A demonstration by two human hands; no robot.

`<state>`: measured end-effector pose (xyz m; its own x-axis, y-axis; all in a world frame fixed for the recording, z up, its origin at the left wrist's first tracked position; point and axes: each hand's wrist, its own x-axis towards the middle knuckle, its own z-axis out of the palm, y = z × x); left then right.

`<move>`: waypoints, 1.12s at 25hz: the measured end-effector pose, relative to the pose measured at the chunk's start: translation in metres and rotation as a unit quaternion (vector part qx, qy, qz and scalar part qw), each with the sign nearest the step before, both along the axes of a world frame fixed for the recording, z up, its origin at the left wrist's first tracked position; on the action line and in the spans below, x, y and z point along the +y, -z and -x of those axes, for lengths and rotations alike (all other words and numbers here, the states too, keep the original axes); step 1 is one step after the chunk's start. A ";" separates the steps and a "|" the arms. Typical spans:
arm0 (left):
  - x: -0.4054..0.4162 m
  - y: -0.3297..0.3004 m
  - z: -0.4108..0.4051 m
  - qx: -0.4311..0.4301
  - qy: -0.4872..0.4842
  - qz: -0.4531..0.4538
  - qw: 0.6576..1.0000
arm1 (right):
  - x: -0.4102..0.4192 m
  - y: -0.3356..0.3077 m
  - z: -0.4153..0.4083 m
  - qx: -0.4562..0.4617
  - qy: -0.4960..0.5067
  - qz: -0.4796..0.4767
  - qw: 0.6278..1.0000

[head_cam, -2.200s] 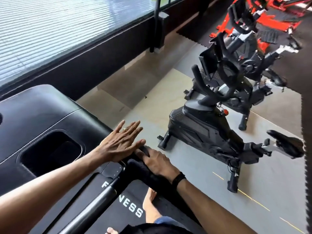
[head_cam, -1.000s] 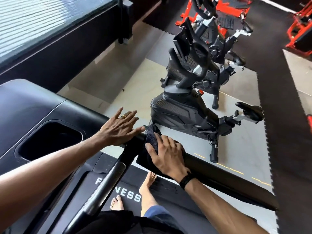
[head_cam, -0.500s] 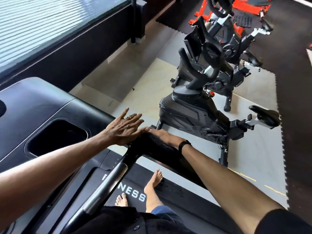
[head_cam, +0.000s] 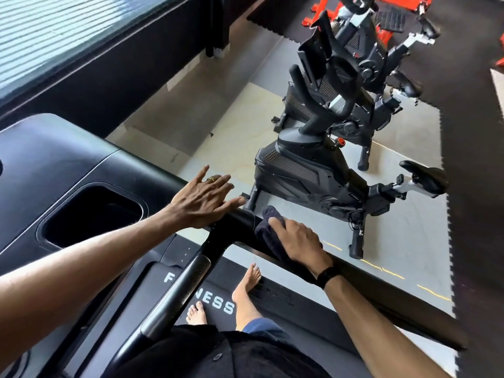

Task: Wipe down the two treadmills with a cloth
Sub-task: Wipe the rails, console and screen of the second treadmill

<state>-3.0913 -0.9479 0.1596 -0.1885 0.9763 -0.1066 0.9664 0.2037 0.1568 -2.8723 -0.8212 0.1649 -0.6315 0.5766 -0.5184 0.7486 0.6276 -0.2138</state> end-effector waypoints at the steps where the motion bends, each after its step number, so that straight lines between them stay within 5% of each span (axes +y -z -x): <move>1: 0.000 0.002 0.001 -0.002 0.002 -0.004 1.000 | -0.014 -0.001 -0.002 0.027 0.023 -0.037 0.999; 5: 0.002 0.006 0.002 0.004 -0.004 -0.002 1.000 | -0.043 -0.001 0.012 0.070 0.011 -0.103 0.992; 10: 0.002 0.000 0.001 -0.024 -0.031 0.019 0.999 | -0.015 -0.008 0.047 0.039 0.042 0.064 0.996; 16: -0.006 -0.003 0.003 -0.069 -0.043 0.020 0.996 | 0.037 0.006 0.031 0.037 0.060 0.277 0.958; 19: -0.006 -0.001 0.005 -0.100 -0.050 0.002 0.994 | 0.047 0.007 -0.015 0.000 0.093 0.192 0.977; 24: 0.003 -0.006 -0.010 -0.198 -0.077 -0.059 0.975 | -0.015 -0.010 -0.041 0.016 0.025 -0.113 0.993; 28: 0.035 -0.012 -0.043 -0.216 -0.023 -0.052 0.975 | -0.037 -0.009 -0.006 0.072 0.017 -0.102 0.992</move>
<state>-3.0486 -0.9129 0.1714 -0.1910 0.9778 -0.0857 0.7959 0.2054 0.5695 -2.8668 -0.8583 0.1743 -0.6696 0.6822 -0.2937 0.7404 0.6444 -0.1913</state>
